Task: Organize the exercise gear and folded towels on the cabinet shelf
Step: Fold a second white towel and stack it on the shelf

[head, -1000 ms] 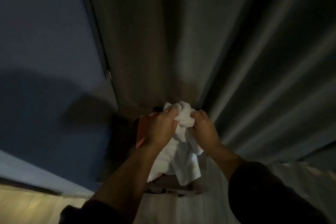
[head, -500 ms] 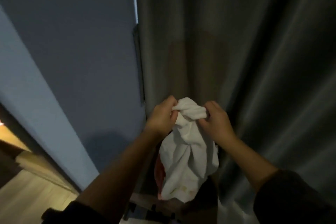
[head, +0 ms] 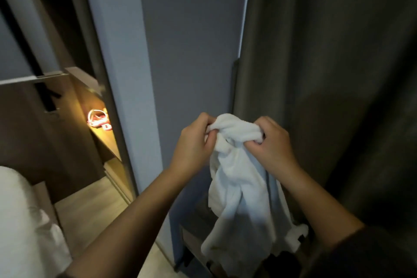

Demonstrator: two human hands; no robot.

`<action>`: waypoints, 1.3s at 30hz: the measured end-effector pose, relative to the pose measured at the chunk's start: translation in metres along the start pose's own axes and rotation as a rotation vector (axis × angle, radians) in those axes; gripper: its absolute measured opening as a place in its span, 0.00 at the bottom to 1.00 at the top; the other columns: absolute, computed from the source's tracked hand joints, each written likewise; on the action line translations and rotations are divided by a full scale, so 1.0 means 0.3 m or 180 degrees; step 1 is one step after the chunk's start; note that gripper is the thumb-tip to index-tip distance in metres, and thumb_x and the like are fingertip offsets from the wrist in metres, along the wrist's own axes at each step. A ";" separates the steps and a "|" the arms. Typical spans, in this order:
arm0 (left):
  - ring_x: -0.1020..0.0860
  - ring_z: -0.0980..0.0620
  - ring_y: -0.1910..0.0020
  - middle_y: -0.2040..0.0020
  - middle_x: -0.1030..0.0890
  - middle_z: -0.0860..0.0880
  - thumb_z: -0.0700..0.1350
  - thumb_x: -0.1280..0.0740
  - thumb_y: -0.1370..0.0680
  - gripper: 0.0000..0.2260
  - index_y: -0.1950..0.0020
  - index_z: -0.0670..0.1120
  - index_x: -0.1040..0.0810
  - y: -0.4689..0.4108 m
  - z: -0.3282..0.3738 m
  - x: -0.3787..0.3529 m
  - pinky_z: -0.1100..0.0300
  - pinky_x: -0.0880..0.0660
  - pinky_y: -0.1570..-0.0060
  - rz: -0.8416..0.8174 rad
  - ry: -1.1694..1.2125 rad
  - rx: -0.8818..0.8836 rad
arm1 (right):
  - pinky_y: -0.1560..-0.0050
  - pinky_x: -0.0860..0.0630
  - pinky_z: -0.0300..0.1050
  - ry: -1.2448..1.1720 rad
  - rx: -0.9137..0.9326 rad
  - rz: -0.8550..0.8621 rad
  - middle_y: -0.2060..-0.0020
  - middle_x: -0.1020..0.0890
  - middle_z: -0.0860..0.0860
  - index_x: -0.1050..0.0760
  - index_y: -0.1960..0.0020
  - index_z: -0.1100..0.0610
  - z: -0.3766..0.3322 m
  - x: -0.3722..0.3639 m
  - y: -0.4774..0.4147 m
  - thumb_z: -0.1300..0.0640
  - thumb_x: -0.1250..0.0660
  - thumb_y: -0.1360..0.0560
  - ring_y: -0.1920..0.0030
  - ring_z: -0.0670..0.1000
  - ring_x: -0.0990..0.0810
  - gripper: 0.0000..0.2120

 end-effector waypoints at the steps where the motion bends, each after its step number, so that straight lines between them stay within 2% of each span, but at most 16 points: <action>1: 0.24 0.64 0.59 0.61 0.24 0.60 0.39 0.36 0.22 0.05 0.50 0.48 0.27 -0.005 0.019 0.036 0.70 0.30 0.63 0.0086 -0.0021 -0.0032 | 0.63 0.29 0.44 -0.0094 0.0176 0.0089 0.63 0.26 0.53 0.29 0.61 0.62 -0.039 0.007 -0.011 0.61 0.29 0.28 0.64 0.50 0.26 0.09; 4: 0.24 0.65 0.53 0.54 0.24 0.63 0.46 0.33 0.23 0.11 0.42 0.52 0.28 -0.017 0.074 0.121 0.73 0.29 0.57 0.0055 -0.0134 -0.0095 | 0.66 0.34 0.38 -0.0311 0.0603 0.0379 0.66 0.27 0.54 0.31 0.64 0.64 -0.145 0.028 -0.037 0.66 0.29 0.31 0.66 0.49 0.30 0.10; 6: 0.27 0.69 0.47 0.45 0.26 0.64 0.51 0.30 0.25 0.20 0.35 0.54 0.32 -0.020 0.109 0.165 0.77 0.32 0.51 -0.0173 -0.0225 -0.0184 | 0.66 0.34 0.41 -0.0426 0.0658 0.0373 0.66 0.26 0.54 0.30 0.63 0.64 -0.199 0.027 -0.053 0.65 0.28 0.31 0.66 0.50 0.29 0.10; 8: 0.28 0.67 0.44 0.40 0.27 0.60 0.50 0.29 0.26 0.24 0.32 0.52 0.33 -0.018 0.131 0.210 0.76 0.33 0.48 -0.0281 -0.0395 -0.0265 | 0.65 0.32 0.44 -0.0589 0.0716 0.0265 0.66 0.25 0.55 0.30 0.62 0.64 -0.248 0.011 -0.060 0.64 0.28 0.30 0.65 0.52 0.27 0.11; 13: 0.23 0.54 0.48 0.45 0.21 0.51 0.49 0.33 0.21 0.13 0.38 0.48 0.27 -0.006 0.148 0.390 0.62 0.27 0.49 0.0275 -0.1097 -0.0125 | 0.64 0.29 0.49 -0.1030 0.0811 -0.0061 0.66 0.24 0.57 0.29 0.61 0.64 -0.347 -0.094 -0.058 0.66 0.31 0.29 0.64 0.57 0.26 0.07; 15: 0.23 0.54 0.49 0.46 0.21 0.51 0.49 0.34 0.21 0.12 0.39 0.47 0.27 -0.002 0.154 0.463 0.63 0.28 0.51 0.0363 -0.1348 -0.0137 | 0.64 0.29 0.47 -0.1190 0.0750 -0.0222 0.66 0.24 0.56 0.29 0.60 0.62 -0.384 -0.148 -0.061 0.64 0.31 0.28 0.65 0.54 0.25 0.07; 19: 0.25 0.57 0.52 0.48 0.22 0.52 0.48 0.32 0.22 0.12 0.41 0.46 0.25 -0.008 0.170 0.616 0.69 0.32 0.57 0.0694 -0.1577 -0.0170 | 0.69 0.34 0.34 -0.1500 0.0804 -0.0331 0.68 0.25 0.50 0.29 0.60 0.59 -0.487 -0.230 -0.095 0.59 0.30 0.26 0.68 0.42 0.30 0.09; 24: 0.24 0.57 0.51 0.49 0.21 0.53 0.48 0.32 0.22 0.11 0.42 0.46 0.25 -0.022 0.165 0.755 0.59 0.25 0.52 0.0968 -0.1579 -0.0045 | 0.71 0.34 0.30 -0.1760 0.0790 -0.0598 0.69 0.24 0.44 0.28 0.61 0.51 -0.613 -0.319 -0.146 0.53 0.31 0.25 0.69 0.38 0.28 0.08; 30: 0.23 0.54 0.51 0.49 0.21 0.51 0.47 0.32 0.22 0.09 0.44 0.45 0.24 0.014 0.110 0.829 0.53 0.23 0.50 0.1159 -0.1576 0.0056 | 0.72 0.34 0.30 -0.1685 0.0628 -0.1102 0.70 0.25 0.41 0.30 0.62 0.50 -0.627 -0.487 -0.108 0.50 0.31 0.25 0.72 0.37 0.28 0.11; 32: 0.23 0.54 0.51 0.49 0.21 0.51 0.47 0.32 0.22 0.09 0.44 0.45 0.25 0.028 0.085 0.850 0.53 0.22 0.49 0.1203 -0.1534 0.0141 | 0.66 0.29 0.31 -0.1492 0.0477 -0.1462 0.66 0.22 0.42 0.29 0.58 0.48 -0.616 -0.561 -0.076 0.49 0.33 0.23 0.68 0.36 0.25 0.08; 33: 0.23 0.55 0.51 0.49 0.22 0.52 0.47 0.32 0.22 0.09 0.44 0.46 0.25 0.034 0.073 0.861 0.54 0.22 0.49 0.1231 -0.1523 0.0174 | 0.61 0.22 0.38 -0.1509 0.0332 -0.1692 0.64 0.21 0.44 0.27 0.54 0.50 -0.608 -0.601 -0.057 0.49 0.34 0.22 0.65 0.39 0.21 0.06; 34: 0.23 0.55 0.51 0.50 0.22 0.53 0.48 0.32 0.22 0.09 0.44 0.46 0.25 0.039 0.062 0.875 0.56 0.22 0.50 0.1269 -0.1532 0.0198 | 0.56 0.19 0.51 -0.1610 0.0131 -0.1908 0.63 0.19 0.48 0.27 0.50 0.52 -0.604 -0.635 -0.038 0.49 0.35 0.21 0.63 0.46 0.18 0.06; 35: 0.23 0.56 0.51 0.50 0.22 0.53 0.48 0.32 0.22 0.09 0.44 0.47 0.25 0.043 0.049 0.893 0.57 0.23 0.50 0.1314 -0.1558 0.0219 | 0.53 0.19 0.59 -0.1721 -0.0031 -0.2036 0.61 0.18 0.50 0.27 0.46 0.53 -0.601 -0.664 -0.020 0.50 0.35 0.21 0.61 0.52 0.17 0.08; 36: 0.23 0.55 0.52 0.50 0.22 0.53 0.48 0.32 0.22 0.09 0.44 0.46 0.25 0.048 0.032 0.913 0.58 0.23 0.52 0.1355 -0.1591 0.0252 | 0.50 0.19 0.61 -0.1835 -0.0103 -0.2068 0.56 0.19 0.48 0.29 0.41 0.52 -0.604 -0.682 -0.007 0.49 0.34 0.21 0.56 0.54 0.16 0.12; 38: 0.23 0.55 0.53 0.51 0.21 0.52 0.48 0.31 0.22 0.09 0.45 0.46 0.24 0.056 -0.016 0.964 0.62 0.26 0.55 0.1438 -0.1675 0.0373 | 0.44 0.20 0.54 -0.2266 -0.0047 -0.2128 0.45 0.25 0.39 0.38 0.29 0.45 -0.637 -0.711 0.019 0.44 0.31 0.24 0.43 0.51 0.20 0.28; 39: 0.23 0.54 0.54 0.52 0.21 0.51 0.48 0.31 0.23 0.09 0.46 0.45 0.23 0.059 -0.047 0.989 0.65 0.28 0.58 0.1482 -0.1743 0.0451 | 0.42 0.21 0.51 -0.2471 0.0027 -0.2234 0.41 0.28 0.35 0.42 0.27 0.40 -0.663 -0.731 0.035 0.41 0.30 0.27 0.39 0.49 0.22 0.33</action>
Point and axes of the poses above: each hand's wrist, its own y-axis away from the middle knuckle, its own x-axis out of the back of the hand, z = x × y, the point moved 4 cm from there along -y, towards the middle knuckle
